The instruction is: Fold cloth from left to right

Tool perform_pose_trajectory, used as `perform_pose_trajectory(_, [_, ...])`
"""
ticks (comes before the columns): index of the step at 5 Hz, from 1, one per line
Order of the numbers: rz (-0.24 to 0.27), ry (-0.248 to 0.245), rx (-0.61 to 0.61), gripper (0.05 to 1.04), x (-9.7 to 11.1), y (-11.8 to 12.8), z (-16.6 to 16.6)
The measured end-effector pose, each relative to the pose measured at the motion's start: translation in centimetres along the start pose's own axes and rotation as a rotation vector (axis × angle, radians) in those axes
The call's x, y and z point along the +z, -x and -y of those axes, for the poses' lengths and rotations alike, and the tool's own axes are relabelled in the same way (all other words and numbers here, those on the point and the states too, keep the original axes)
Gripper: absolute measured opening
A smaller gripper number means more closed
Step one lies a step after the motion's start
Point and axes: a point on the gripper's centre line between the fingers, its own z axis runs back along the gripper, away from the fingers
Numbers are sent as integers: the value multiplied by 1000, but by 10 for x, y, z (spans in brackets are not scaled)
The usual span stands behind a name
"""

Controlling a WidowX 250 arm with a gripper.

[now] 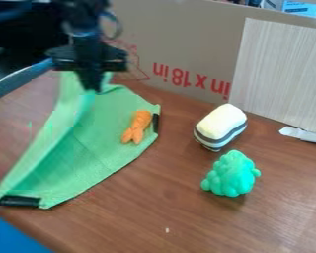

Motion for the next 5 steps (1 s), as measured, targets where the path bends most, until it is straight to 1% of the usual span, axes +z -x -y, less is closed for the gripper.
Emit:
perform_pose_trajectory(1, [4,-4,-37,55,0,3,30])
perform_pose_trajectory(2, [4,-32,-53,76,-7,5,42])
perform_pose_trajectory(3, [5,-55,-57,222,-14,7,50])
perform_pose_trajectory(4, [1,-16,-54,480,-15,10,55])
perform_pose_trajectory(5, [13,68,-17,783,4,4,52])
